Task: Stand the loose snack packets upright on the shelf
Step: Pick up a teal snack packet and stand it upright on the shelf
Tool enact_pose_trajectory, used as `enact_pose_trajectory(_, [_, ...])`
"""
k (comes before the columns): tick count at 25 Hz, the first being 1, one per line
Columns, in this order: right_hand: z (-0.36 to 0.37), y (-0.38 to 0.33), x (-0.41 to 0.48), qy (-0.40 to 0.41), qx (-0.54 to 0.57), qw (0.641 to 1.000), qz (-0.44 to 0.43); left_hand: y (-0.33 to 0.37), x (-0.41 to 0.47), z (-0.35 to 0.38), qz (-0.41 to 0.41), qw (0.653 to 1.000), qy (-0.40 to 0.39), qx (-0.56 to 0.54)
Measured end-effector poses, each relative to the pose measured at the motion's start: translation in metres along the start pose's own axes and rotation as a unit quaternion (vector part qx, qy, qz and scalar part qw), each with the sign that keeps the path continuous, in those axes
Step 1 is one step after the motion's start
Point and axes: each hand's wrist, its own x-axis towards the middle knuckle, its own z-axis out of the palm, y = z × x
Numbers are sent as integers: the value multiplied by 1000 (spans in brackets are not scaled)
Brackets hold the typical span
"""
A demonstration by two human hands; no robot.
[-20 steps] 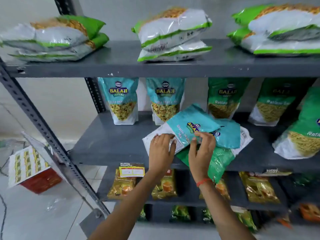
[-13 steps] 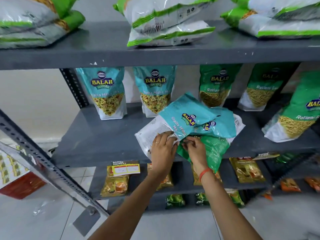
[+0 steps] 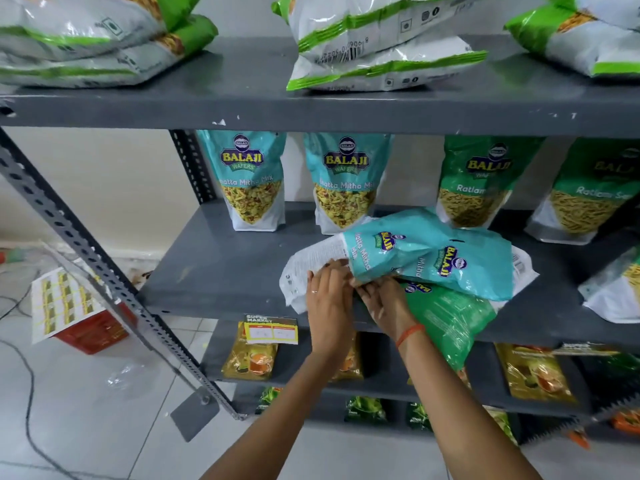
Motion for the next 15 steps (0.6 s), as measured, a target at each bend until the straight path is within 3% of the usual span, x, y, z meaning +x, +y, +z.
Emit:
enact_pose_trajectory(6, [30,5,22,-79,24,997,5,-29,39,-50,-139,973,-4,-182])
enact_pose_trajectory(9, [46,-2,27,-110,24,993,-19,-41,59,-68,-190,939,12,-286])
enact_pose_trajectory(12, [56,-10,20,-75,-51,993,-77,-49,68,-84,-232,904,68,-351])
enact_pose_trajectory(15, [58,-21,2,-28,-128,983,-129,-51,63,-94,-278,896,87,-335])
